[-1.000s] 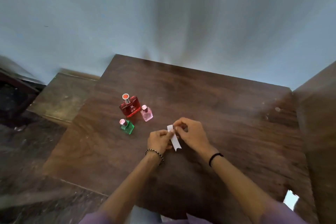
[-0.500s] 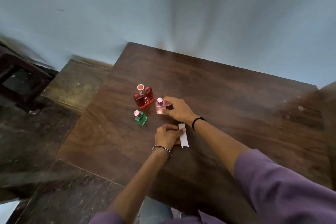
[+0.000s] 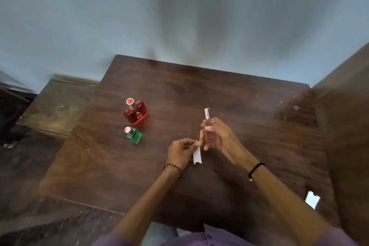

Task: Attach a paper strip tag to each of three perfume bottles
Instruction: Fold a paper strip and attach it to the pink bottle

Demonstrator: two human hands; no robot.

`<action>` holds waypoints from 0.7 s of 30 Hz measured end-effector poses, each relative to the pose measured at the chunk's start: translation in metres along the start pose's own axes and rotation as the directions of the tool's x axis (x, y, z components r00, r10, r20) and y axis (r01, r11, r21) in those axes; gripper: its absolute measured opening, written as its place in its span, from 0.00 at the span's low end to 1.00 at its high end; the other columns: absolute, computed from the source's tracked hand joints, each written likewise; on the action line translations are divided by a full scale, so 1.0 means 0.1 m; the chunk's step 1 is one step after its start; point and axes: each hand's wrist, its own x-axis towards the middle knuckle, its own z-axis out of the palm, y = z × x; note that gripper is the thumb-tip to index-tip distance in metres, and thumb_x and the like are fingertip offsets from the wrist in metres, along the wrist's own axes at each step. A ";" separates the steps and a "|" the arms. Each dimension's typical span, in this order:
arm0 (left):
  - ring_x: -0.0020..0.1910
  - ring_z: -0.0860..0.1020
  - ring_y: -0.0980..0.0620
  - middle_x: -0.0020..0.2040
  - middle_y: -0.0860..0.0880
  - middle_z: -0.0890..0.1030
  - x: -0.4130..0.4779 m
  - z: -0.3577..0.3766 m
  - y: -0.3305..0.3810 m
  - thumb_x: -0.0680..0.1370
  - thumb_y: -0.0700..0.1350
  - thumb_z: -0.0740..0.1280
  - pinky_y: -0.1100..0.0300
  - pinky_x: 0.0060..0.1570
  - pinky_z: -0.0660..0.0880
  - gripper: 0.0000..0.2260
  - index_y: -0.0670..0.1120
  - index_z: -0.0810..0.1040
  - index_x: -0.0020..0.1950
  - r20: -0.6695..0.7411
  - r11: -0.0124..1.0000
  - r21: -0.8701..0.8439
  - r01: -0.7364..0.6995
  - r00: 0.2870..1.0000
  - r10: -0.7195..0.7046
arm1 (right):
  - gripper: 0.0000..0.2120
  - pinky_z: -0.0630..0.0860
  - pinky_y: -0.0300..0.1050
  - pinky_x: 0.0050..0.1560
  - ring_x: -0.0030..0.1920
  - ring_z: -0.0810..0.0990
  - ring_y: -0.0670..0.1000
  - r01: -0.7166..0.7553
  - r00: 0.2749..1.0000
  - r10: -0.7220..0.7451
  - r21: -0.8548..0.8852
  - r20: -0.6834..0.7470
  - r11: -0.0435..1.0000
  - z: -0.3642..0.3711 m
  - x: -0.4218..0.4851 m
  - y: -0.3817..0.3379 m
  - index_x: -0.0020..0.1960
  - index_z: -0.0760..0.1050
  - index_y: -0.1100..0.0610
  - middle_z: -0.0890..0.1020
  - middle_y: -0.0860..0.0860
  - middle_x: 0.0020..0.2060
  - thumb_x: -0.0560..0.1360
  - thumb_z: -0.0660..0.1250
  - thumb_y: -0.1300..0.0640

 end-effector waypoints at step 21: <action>0.39 0.79 0.53 0.36 0.47 0.83 -0.27 0.52 0.72 0.76 0.56 0.71 0.53 0.45 0.76 0.17 0.42 0.85 0.41 0.202 0.996 -0.054 -0.071 0.976 0.081 | 0.14 0.65 0.41 0.29 0.31 0.74 0.51 -0.030 0.985 -0.014 -0.254 -0.170 0.967 -0.18 -0.82 0.13 0.58 0.76 0.55 0.81 0.53 0.38 0.81 0.65 0.45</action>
